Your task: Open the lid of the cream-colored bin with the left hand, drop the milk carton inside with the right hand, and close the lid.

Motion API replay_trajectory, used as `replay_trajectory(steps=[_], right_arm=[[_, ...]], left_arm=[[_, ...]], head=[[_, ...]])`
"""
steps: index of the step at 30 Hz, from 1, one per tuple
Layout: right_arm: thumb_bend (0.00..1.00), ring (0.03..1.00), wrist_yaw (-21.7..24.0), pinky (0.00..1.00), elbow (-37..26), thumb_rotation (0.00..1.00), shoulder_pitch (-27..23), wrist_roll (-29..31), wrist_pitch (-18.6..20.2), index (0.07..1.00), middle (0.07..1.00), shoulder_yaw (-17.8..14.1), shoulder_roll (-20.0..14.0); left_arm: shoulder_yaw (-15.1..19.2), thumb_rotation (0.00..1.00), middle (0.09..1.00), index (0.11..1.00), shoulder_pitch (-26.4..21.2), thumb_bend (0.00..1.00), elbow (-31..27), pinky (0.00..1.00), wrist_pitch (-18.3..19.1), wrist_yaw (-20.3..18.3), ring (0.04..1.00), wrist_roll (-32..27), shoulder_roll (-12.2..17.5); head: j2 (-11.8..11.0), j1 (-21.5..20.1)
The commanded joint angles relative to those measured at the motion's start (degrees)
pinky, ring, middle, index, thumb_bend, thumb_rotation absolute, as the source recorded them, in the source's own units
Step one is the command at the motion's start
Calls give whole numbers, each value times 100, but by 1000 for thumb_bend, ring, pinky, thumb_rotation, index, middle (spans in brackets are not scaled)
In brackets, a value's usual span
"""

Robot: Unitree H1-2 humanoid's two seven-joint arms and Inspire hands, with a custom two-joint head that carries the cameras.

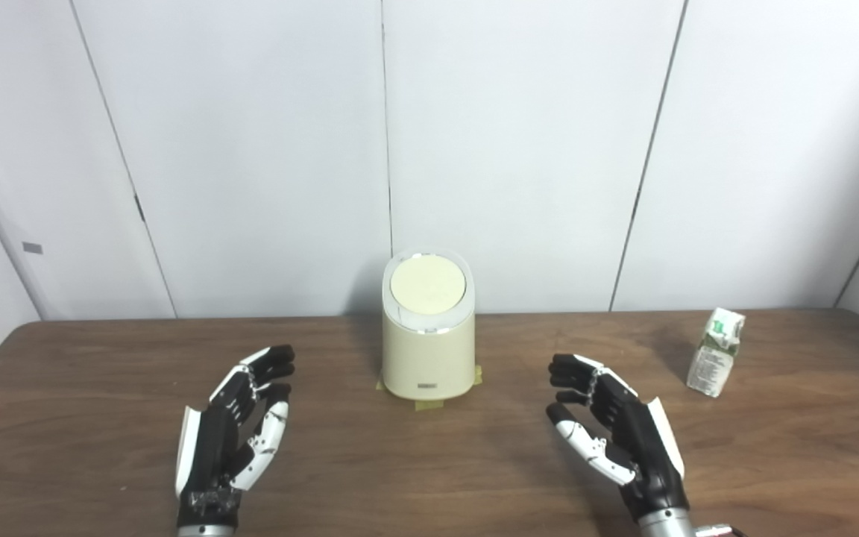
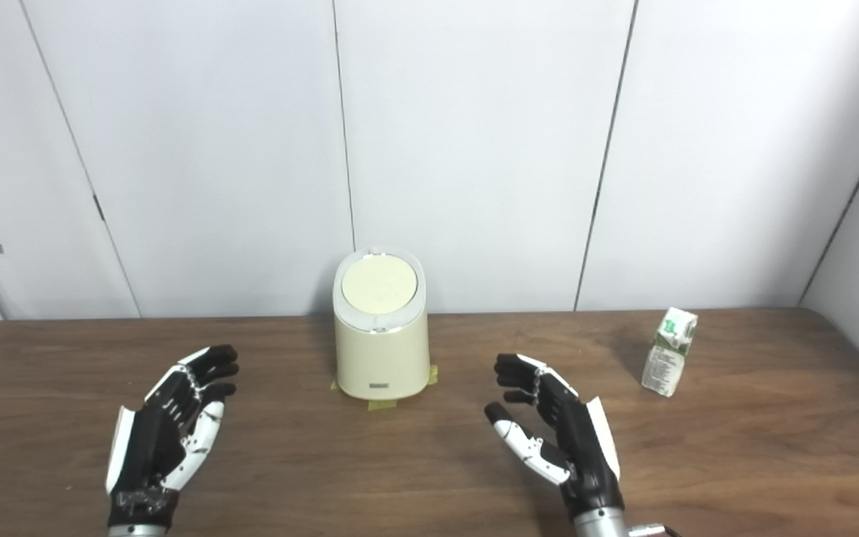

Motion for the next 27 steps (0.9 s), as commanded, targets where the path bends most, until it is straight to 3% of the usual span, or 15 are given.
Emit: replay_trajectory(steps=[1,11,20,27], right_arm=[[239,729,-24,670,23,348,198,21,-126,722,740,1,36],[241,731,-23,672,4,378,202,-21,-81,722,739,11,31],[236,727,-43,668,108,342,159,-42,-199,717,736,15,53],[245,731,-73,661,204,360,122,-88,-262,720,738,28,62]], left_arm=[[-33,381,767,749,313,198,241,672,-140,15,750,143,-18],[-48,413,772,753,327,201,177,678,-38,0,755,173,-22],[-44,415,773,756,291,201,243,675,-84,-2,754,164,3],[-84,434,790,776,252,242,-8,687,170,-101,769,151,29]], head=[[0,-1],[4,-1],[-37,-33],[-48,-51]])
